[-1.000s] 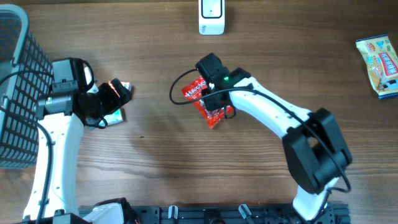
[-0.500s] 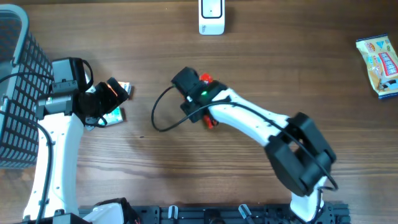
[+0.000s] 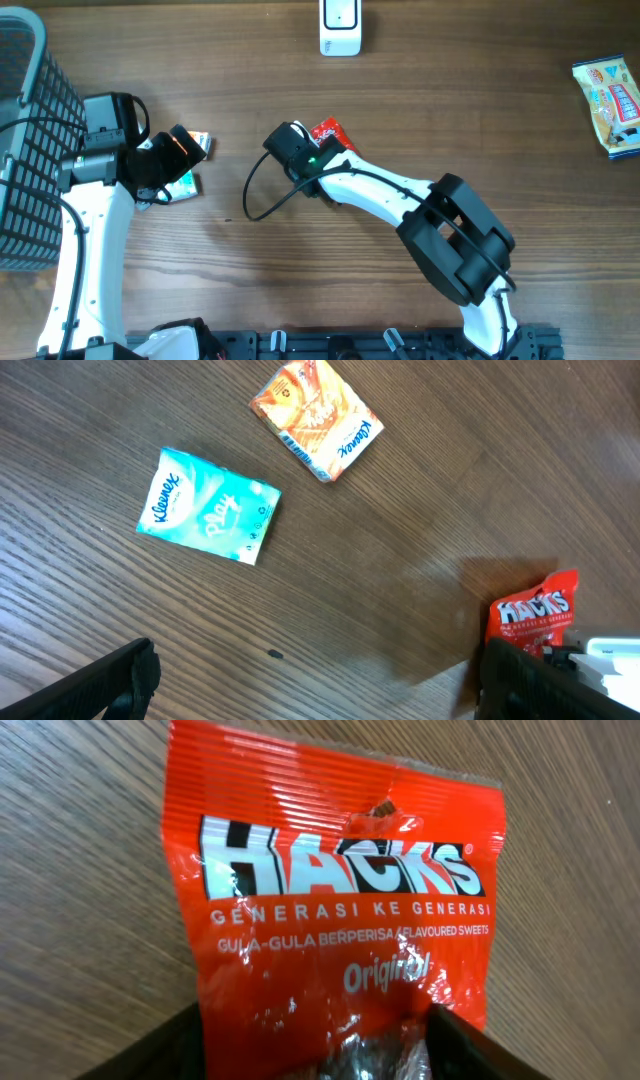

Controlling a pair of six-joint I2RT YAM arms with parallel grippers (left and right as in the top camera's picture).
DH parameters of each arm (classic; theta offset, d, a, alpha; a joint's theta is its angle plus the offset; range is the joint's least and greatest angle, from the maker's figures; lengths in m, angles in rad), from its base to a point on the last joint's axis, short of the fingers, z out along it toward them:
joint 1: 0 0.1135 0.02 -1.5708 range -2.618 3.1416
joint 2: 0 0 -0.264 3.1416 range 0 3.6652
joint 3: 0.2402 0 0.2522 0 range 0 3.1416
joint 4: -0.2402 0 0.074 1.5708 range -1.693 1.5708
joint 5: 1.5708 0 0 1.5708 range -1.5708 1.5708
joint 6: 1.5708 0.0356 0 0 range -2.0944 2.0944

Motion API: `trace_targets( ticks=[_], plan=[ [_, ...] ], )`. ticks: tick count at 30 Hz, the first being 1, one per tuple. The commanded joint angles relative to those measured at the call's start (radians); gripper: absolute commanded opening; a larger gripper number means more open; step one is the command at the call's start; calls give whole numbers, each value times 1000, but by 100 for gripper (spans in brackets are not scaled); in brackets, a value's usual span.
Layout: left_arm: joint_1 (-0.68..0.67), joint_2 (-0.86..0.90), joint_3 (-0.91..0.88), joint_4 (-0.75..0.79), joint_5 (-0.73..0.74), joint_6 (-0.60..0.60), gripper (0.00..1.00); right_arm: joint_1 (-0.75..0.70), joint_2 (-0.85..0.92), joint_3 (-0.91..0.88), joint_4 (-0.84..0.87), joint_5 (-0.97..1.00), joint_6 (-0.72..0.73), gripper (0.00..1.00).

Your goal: Scan the item barcode

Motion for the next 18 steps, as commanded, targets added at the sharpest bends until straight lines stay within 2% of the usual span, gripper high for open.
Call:
trace_targets(
  ticks=[1, 7, 8, 11, 18],
  plan=[
    [5, 6, 6, 3, -18, -9, 100, 0, 57, 6, -5, 28, 9, 57],
    [5, 6, 6, 3, -18, -9, 100, 0, 56, 17, -23, 98, 87, 31],
    [5, 6, 6, 3, -18, -9, 100, -2, 56, 50, -63, 93, 126, 22],
    [5, 6, 6, 3, -18, -9, 100, -10, 50, 119, -134, 48, 136, 10],
    [5, 6, 6, 2, -17, -9, 100, -49, 21, 278, -269, -218, 158, 10]
  ],
)
